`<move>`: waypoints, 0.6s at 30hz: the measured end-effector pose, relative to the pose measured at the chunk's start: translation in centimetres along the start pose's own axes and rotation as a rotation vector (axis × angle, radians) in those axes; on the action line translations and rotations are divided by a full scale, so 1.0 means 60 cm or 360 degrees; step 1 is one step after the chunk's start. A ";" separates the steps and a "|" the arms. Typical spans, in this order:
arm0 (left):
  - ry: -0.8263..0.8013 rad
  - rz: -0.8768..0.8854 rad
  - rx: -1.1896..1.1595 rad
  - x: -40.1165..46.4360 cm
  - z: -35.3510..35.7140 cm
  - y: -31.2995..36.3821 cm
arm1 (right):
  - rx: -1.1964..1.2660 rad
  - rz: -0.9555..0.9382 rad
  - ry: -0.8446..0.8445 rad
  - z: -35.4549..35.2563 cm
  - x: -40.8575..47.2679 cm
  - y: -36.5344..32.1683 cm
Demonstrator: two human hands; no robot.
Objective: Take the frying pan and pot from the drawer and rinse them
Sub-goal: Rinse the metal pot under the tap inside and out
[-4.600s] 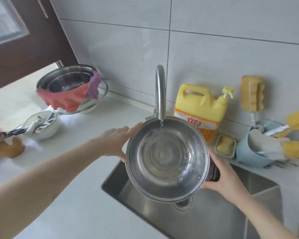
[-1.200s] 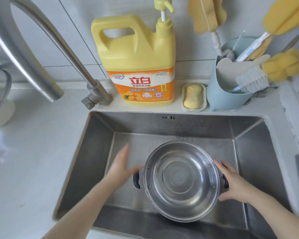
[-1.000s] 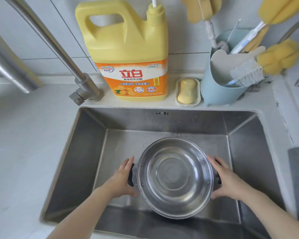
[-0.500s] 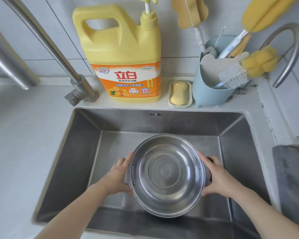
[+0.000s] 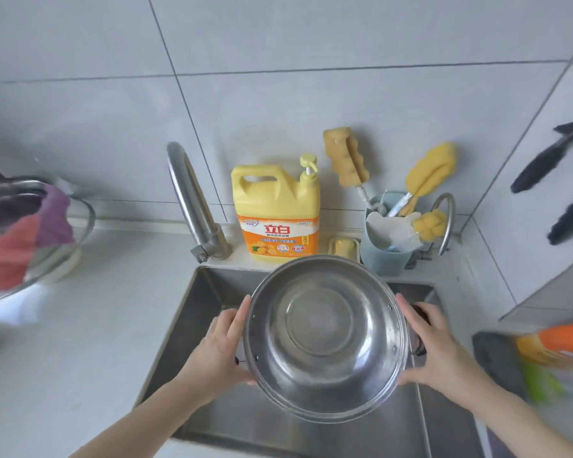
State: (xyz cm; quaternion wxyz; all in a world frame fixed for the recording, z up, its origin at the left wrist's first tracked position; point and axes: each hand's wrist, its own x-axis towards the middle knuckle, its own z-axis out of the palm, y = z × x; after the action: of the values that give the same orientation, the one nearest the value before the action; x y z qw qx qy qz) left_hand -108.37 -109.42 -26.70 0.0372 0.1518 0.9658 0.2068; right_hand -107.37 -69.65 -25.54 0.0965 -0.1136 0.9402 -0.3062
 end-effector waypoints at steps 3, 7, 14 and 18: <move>0.0577 0.0241 0.0116 -0.011 -0.043 0.035 | -0.0209 -0.0102 0.0392 -0.061 -0.031 -0.049; 0.1292 0.0696 0.0377 0.013 -0.136 0.075 | -0.0441 -0.0701 0.1280 -0.149 -0.052 -0.109; 0.1977 0.0935 0.0619 0.047 -0.323 0.136 | -0.0680 -0.1121 0.1879 -0.293 -0.061 -0.238; 0.2091 0.0949 0.0744 0.049 -0.388 0.161 | -0.0736 -0.1225 0.2019 -0.339 -0.062 -0.269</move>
State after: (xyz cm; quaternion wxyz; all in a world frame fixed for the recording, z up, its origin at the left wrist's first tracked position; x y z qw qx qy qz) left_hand -111.61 -109.17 -1.52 -0.6363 0.2561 0.7262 0.0459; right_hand -106.42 -70.07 0.66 -0.5993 -0.2525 0.7500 -0.1205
